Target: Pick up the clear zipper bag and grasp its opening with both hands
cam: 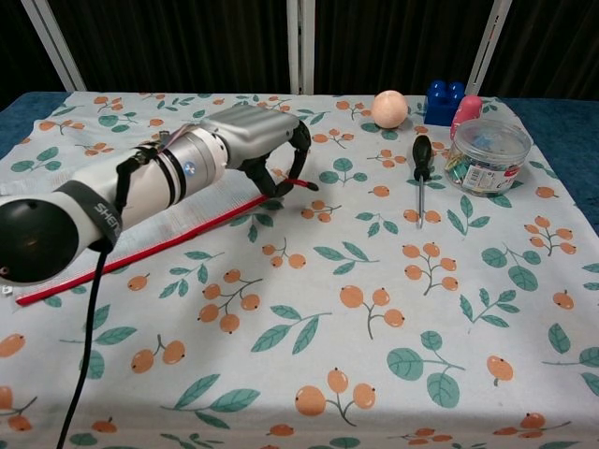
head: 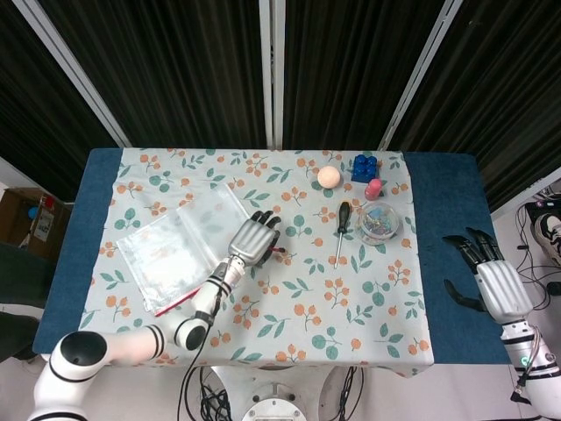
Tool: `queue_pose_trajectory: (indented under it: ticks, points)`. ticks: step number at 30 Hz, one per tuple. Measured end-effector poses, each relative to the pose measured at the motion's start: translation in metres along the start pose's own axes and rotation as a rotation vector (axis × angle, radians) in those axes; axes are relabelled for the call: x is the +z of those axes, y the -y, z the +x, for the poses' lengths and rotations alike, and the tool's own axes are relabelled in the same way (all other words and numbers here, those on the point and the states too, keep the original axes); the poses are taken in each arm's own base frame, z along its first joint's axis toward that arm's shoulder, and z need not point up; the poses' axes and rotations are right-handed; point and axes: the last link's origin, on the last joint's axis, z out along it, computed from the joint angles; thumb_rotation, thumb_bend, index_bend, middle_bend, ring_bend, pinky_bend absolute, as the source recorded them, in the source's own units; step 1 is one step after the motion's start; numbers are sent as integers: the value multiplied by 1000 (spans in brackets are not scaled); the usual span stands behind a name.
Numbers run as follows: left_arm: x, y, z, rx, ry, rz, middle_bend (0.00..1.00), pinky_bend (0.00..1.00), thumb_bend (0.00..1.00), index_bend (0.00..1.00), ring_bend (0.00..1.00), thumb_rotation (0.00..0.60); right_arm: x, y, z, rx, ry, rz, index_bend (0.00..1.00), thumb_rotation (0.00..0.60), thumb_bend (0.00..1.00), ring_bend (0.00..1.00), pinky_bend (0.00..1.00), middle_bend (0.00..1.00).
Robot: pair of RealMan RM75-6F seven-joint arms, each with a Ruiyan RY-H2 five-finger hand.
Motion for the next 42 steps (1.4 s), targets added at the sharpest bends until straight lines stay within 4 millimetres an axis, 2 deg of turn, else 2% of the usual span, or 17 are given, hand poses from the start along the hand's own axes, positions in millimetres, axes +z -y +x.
queue_pose_trajectory:
  ticks: [4, 6, 12, 20, 26, 32, 42]
  points:
    - [-24, 3, 14, -70, -118, 9, 200, 161, 463, 652, 125, 600, 9, 10, 3, 9, 0, 58, 173, 600, 284, 0, 0, 163]
    - [-41, 5, 21, -105, -183, 18, 261, 183, 464, 663, 181, 600, 16, 19, 5, 9, 5, 102, 172, 600, 284, 0, 0, 163]
    - [-95, 13, 35, -140, -362, 60, 477, 397, 474, 715, 386, 600, 43, 52, 9, 0, 34, 246, 177, 600, 285, 0, 0, 163]
    - [-155, 11, 42, -79, -519, 102, 637, 591, 471, 735, 548, 600, 90, 116, 3, -42, 124, 451, 198, 600, 285, 0, 0, 164]
    - [-176, 5, 43, -83, -566, 93, 731, 653, 469, 743, 641, 600, 125, 176, -15, -70, 209, 595, 221, 600, 285, 0, 0, 169]
    - [-187, 2, 45, -96, -589, 87, 738, 654, 467, 744, 647, 600, 149, 229, -47, -60, 294, 679, 267, 600, 286, 0, 0, 180]
    - [-194, 3, 44, -124, -582, 82, 737, 653, 463, 744, 647, 600, 189, 284, -91, -47, 344, 706, 311, 600, 301, 0, 0, 198]
